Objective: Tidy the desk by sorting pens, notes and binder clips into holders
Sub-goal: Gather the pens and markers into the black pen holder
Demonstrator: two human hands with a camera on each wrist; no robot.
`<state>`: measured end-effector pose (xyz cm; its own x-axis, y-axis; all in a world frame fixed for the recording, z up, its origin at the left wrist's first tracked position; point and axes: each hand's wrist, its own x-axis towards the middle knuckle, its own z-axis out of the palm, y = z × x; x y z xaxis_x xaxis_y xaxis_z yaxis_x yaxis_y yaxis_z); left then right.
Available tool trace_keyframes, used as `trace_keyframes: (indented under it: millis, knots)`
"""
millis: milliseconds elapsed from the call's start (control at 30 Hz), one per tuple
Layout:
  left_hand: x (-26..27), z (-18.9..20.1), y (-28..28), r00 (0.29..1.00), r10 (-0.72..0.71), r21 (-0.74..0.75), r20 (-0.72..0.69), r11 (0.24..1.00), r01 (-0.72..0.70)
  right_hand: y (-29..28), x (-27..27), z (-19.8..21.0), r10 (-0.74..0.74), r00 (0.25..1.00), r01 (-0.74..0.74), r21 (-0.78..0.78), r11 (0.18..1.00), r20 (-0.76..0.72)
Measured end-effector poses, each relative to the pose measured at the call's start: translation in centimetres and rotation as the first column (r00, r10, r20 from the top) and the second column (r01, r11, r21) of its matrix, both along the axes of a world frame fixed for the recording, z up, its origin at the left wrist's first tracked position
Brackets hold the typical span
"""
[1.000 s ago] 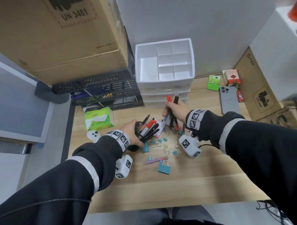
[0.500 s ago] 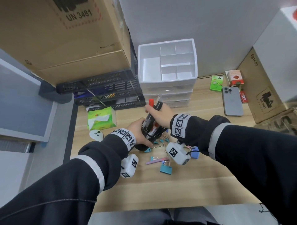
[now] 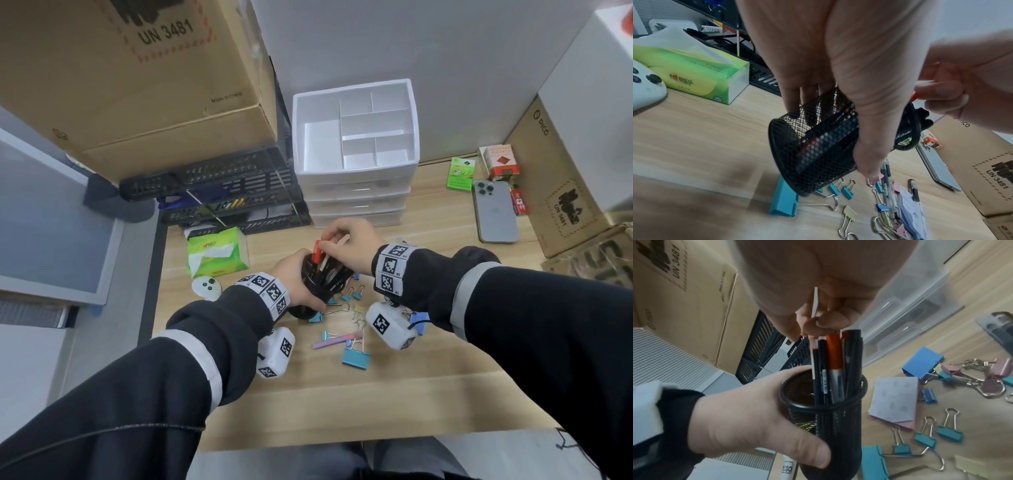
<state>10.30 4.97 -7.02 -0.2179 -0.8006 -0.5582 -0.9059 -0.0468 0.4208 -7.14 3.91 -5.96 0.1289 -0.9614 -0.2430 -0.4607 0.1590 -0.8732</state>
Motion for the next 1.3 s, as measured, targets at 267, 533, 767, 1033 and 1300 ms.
trace_keyframes:
  millis: [267, 533, 767, 1033, 1300]
  knots:
    - [0.2, -0.3, 0.0, 1.0, -0.009, 0.001, 0.004, 1.0, 0.009, -0.4, -2.5, -0.5, -0.148, 0.988, 0.147, -0.034, 0.989, -0.049]
    - [0.8, -1.6, 0.5, 1.0, -0.013, 0.036, 0.021, 0.999, 0.012, 0.1, -11.0, -5.3, -0.085, 0.872, 0.244, 0.277, 0.929, -0.483]
    - [0.1, -3.0, 1.0, 1.0, -0.01, 0.069, 0.005, 0.998, 0.009, 1.8, -12.1, -8.9, -0.002, 0.835, 0.262, 0.395, 0.881, -0.55]
    - [-0.8, -3.9, 0.9, 1.0, -0.022, 0.076, -0.018, 0.997, 0.024, 1.3, -10.0, -11.0, -0.045, 0.848, 0.247, 0.319, 0.915, -0.528]
    - [-1.5, -4.5, 0.3, 0.998, -0.032, 0.065, -0.047, 0.997, 0.035, 0.4, -9.0, -12.3, -0.102, 0.808, 0.338, 0.315, 0.887, -0.58]
